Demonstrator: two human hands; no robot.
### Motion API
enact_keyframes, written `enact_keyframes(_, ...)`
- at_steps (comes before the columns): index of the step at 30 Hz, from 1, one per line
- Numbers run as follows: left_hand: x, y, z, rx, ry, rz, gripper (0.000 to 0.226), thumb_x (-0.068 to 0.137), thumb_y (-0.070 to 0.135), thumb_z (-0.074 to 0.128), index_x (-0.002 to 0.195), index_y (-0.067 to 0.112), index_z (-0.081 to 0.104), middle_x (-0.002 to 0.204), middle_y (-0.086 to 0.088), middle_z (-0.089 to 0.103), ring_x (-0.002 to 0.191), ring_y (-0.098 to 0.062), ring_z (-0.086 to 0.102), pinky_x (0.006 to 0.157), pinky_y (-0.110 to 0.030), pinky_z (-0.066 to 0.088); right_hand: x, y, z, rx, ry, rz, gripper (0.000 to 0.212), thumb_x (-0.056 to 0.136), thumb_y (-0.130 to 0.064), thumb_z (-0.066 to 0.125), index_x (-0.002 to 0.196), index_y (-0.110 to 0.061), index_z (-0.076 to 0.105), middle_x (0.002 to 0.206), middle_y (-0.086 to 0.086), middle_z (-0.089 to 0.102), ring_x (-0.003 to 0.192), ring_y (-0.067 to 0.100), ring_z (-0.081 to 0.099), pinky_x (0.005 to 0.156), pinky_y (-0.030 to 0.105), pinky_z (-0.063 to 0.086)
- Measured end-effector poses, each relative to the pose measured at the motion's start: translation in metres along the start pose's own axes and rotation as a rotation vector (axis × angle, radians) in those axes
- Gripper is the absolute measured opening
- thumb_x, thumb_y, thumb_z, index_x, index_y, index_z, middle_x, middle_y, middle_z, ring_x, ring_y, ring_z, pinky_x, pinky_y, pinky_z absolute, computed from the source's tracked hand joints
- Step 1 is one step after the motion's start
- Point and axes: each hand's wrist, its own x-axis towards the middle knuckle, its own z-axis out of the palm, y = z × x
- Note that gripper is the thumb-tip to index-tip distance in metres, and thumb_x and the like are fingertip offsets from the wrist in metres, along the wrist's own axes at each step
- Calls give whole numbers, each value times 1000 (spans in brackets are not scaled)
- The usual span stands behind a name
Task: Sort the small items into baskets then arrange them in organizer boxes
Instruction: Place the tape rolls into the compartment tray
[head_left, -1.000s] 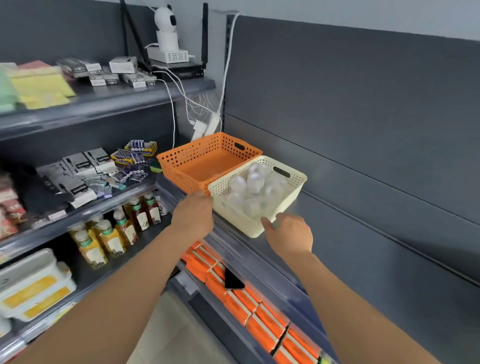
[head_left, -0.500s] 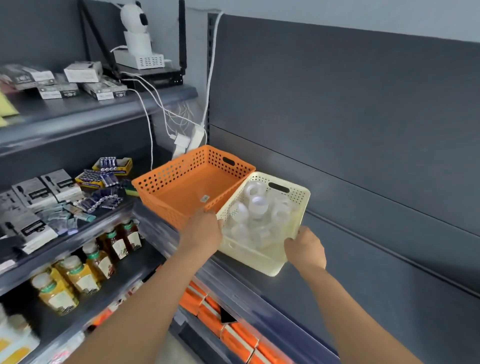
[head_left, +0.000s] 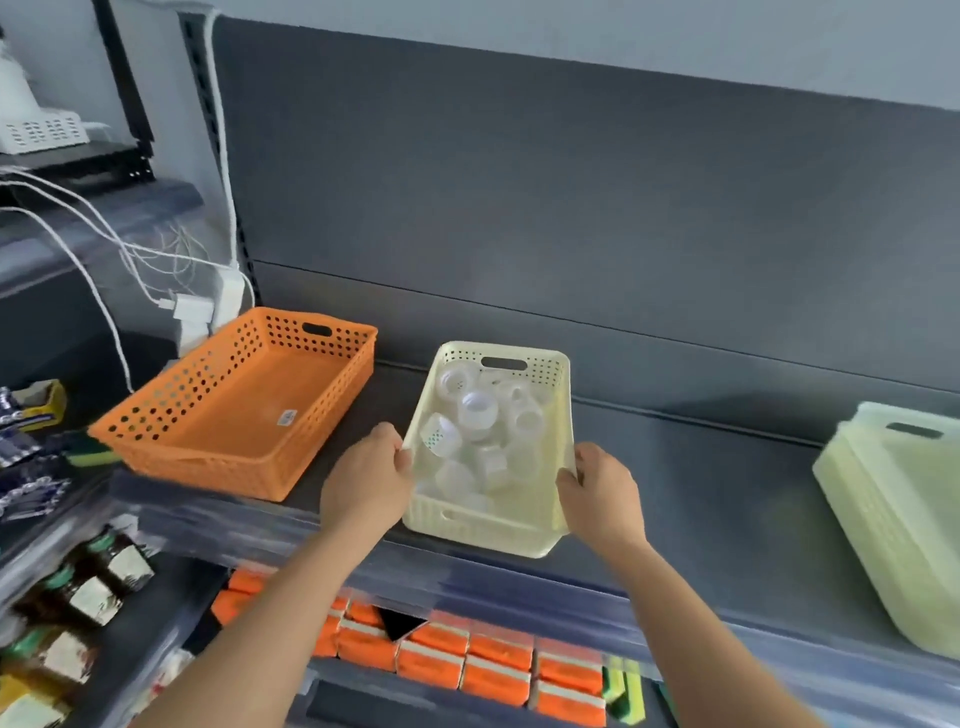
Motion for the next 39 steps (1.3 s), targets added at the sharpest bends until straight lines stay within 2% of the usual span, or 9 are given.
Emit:
enact_keyframes(4,-18,50,-3,-96,-4,115,15,98,25,44,87,16,50,75,4,55,68,-14,53,52,-34,39,-25,24,-54,-26,130,29,14,81,-9,45,68,-14,41,62,-1,47,54,16,39,47,27,30)
enact_keyframes(8,-39,106,-2,-161,-23,224,16,97,24,44,87,14,52,79,3,56,73,-19,55,61,-42,49,-52,52,-112,-35,241,58,18,83,-10,47,68,-18,41,63,-3,48,54,14,41,46,27,30)
enact_keyframes(14,-88,200,16,-230,-56,345,15,95,22,45,82,16,51,77,5,56,69,-15,52,59,-39,46,-97,116,-199,-87,374,107,30,80,-8,51,60,-16,30,55,1,35,50,18,31,45,30,19)
enact_keyframes(18,-133,266,40,-286,-91,404,14,95,21,46,82,16,51,77,3,57,70,-14,52,58,-37,44,-131,171,-260,-106,407,130,27,78,-7,52,61,-12,30,56,4,34,53,23,30,48,33,20)
enact_keyframes(23,-189,348,77,-351,-137,481,16,94,22,47,79,17,50,77,3,58,70,-17,53,58,-36,44,-170,246,-333,-130,440,221,15,76,-6,51,66,-8,40,60,7,41,54,21,33,50,31,24)
enact_keyframes(34,-265,516,161,-421,-317,680,17,93,21,49,80,10,51,70,-6,59,67,-26,56,61,-41,47,-228,383,-447,-167,594,446,7,74,-7,53,70,-4,48,62,5,46,57,21,37,52,32,27)
enact_keyframes(39,-282,591,208,-453,-373,770,16,93,21,51,79,12,51,70,-3,60,65,-24,57,60,-40,48,-234,443,-490,-168,661,522,19,75,-6,54,63,-11,39,60,3,42,55,19,35,51,32,26)
